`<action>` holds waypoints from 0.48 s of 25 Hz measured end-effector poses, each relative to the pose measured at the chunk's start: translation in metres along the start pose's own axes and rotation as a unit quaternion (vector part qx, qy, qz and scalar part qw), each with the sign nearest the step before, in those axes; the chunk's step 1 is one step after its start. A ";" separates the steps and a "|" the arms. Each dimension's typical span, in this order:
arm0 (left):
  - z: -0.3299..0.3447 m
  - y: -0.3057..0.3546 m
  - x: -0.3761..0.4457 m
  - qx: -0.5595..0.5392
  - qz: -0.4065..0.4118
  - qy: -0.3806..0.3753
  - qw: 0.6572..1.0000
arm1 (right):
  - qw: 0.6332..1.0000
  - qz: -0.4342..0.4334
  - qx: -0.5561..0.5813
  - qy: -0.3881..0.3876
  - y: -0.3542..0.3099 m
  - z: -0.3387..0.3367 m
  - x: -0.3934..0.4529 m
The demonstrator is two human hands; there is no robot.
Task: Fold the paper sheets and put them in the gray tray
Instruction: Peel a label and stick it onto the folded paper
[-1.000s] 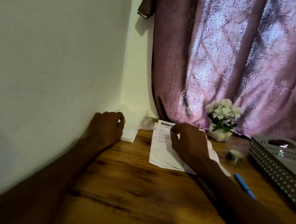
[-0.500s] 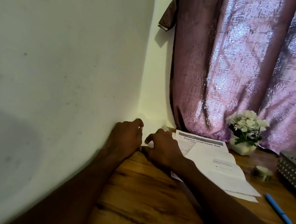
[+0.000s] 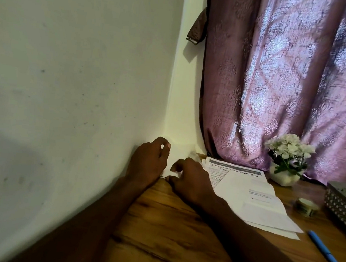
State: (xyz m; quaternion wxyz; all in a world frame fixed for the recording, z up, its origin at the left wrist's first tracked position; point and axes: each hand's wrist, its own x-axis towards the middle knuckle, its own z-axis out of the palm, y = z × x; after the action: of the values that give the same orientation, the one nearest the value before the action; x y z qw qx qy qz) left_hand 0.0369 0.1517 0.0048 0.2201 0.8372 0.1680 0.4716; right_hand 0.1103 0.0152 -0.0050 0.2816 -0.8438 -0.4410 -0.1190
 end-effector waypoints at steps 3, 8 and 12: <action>-0.002 0.001 0.001 -0.041 0.003 0.016 0.999 | 0.998 0.001 0.066 0.026 -0.001 -0.002 -0.001; -0.008 0.012 0.008 -0.169 0.005 0.085 0.982 | 0.940 0.011 0.335 0.057 0.004 -0.027 -0.003; -0.017 0.021 0.010 -0.254 -0.009 0.159 0.954 | 0.859 0.020 0.501 0.101 0.015 -0.064 -0.006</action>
State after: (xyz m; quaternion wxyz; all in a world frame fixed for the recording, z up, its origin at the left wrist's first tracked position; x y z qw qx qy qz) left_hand 0.0293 0.1424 0.0310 0.4002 0.6663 0.0824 0.6238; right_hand 0.1222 -0.0329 0.0385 0.7115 -0.5808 -0.3936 0.0395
